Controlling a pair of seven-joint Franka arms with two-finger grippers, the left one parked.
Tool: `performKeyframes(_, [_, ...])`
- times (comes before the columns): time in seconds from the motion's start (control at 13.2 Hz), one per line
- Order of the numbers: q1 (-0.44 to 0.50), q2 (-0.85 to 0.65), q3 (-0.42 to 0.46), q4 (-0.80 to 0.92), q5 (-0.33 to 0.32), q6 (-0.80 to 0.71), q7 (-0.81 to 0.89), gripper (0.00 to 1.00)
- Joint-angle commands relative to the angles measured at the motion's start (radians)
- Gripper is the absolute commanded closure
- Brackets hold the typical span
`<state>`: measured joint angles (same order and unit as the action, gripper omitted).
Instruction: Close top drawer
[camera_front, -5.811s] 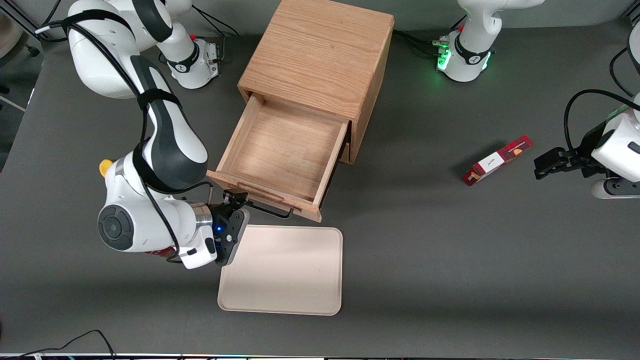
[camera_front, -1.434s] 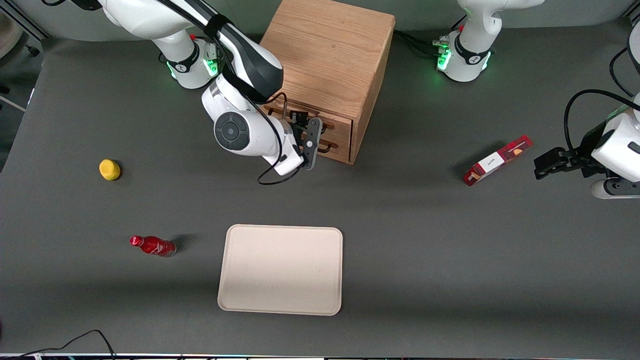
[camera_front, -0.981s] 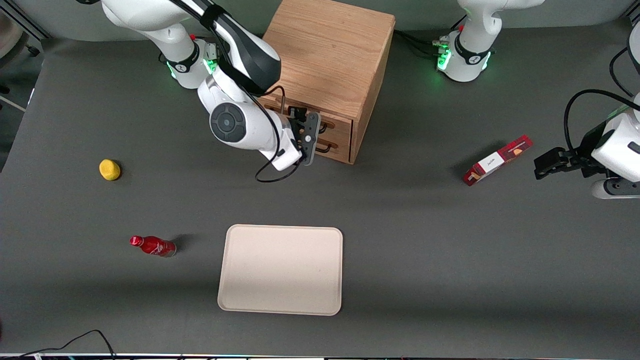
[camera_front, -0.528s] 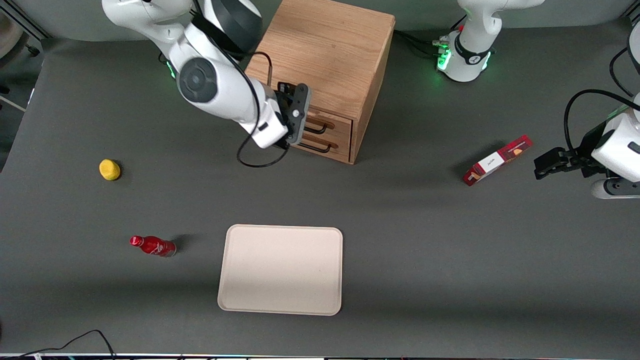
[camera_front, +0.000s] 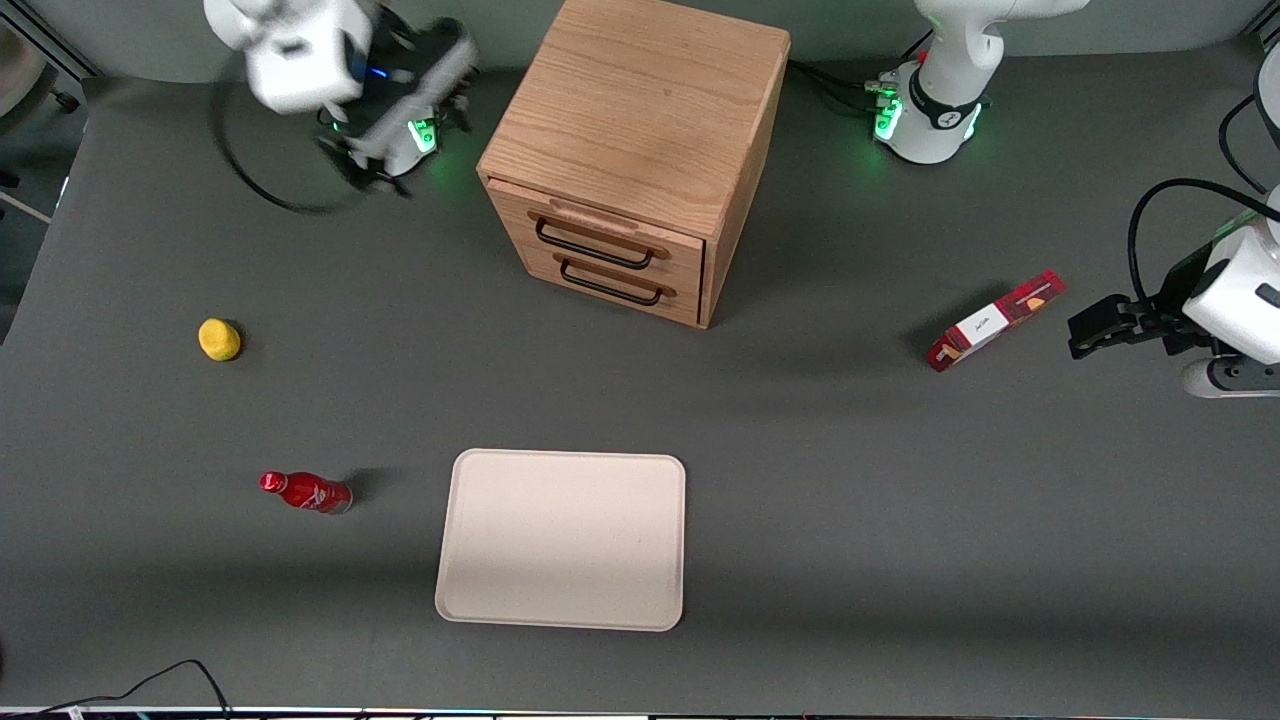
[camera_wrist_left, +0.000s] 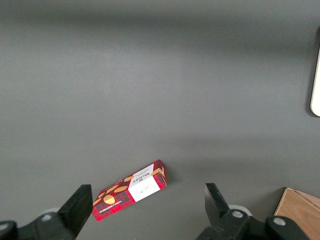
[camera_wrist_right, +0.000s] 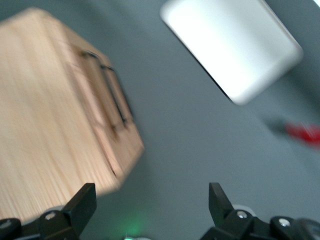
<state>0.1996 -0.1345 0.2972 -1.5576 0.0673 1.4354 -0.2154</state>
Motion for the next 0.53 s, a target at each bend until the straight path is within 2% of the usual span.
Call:
performKeyframes(0.0, [-0.003,-0.031,-0.252,0.026,-0.034,-0.107,0.042,0.0])
performKeyframes(0.15, [-0.002,-0.022,-0.416,0.068,-0.035,-0.133,-0.024,0.0])
performKeyframes(0.23, [0.001,-0.014,-0.468,0.07,-0.035,-0.132,-0.047,0.0])
performKeyframes(0.3, [0.001,-0.002,-0.484,0.073,-0.05,-0.13,-0.05,0.0])
performKeyframes(0.45, [0.004,0.012,-0.477,0.062,-0.166,-0.135,-0.051,0.0])
